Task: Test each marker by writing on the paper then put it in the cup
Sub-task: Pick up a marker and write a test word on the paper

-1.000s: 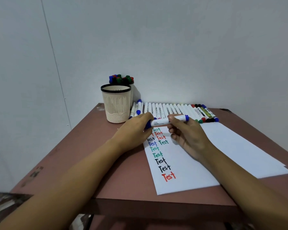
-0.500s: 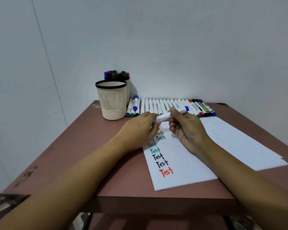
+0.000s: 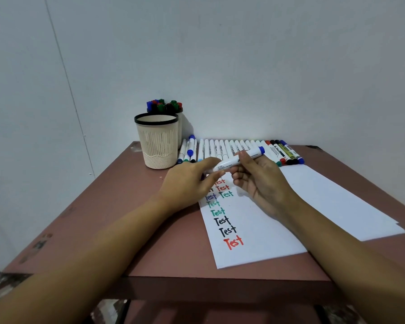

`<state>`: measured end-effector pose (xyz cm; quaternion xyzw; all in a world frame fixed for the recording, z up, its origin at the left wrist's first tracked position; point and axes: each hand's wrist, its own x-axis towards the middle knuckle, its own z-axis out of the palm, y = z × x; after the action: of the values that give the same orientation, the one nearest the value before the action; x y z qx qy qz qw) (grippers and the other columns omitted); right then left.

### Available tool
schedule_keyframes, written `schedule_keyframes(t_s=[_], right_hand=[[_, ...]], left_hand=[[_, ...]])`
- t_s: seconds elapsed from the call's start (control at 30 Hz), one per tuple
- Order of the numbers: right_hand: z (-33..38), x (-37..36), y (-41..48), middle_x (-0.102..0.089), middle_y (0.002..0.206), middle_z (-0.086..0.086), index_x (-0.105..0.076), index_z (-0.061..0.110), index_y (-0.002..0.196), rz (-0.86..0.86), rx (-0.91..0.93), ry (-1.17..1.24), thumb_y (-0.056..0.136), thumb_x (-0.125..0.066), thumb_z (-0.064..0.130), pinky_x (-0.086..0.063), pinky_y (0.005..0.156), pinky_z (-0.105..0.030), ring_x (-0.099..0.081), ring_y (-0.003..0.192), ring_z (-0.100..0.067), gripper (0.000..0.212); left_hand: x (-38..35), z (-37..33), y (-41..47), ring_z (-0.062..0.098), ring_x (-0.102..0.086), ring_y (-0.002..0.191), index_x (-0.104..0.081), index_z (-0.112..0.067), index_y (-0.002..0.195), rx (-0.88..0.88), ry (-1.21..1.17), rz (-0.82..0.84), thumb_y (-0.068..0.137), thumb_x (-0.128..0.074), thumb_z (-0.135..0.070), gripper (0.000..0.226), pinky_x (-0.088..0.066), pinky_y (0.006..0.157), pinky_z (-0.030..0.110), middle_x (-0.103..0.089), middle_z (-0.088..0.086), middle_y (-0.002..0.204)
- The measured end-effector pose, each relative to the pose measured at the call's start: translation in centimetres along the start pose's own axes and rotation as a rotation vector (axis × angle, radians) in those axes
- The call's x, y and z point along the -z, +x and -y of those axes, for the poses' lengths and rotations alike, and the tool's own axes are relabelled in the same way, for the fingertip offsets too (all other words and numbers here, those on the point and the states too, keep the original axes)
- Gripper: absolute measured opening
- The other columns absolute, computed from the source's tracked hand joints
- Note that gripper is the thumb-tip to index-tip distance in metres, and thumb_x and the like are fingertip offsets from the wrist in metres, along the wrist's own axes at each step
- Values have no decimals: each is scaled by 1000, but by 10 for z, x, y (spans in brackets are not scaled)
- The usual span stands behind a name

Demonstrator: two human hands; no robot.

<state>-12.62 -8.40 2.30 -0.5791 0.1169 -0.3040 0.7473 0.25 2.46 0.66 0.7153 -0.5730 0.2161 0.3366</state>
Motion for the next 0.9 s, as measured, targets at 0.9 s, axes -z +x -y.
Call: schedule_keyframes(t_s=[0.9], right_hand=[[-10, 2, -1, -53, 56, -4, -55, 9, 71, -41, -10, -407, 85, -55, -6, -44, 52, -26, -50, 53, -14, 21]], left_hand=[[0, 34, 9, 11, -47, 97, -41, -16, 131, 480, -280, 133, 90, -55, -9, 44, -34, 84, 20, -50, 1, 108]])
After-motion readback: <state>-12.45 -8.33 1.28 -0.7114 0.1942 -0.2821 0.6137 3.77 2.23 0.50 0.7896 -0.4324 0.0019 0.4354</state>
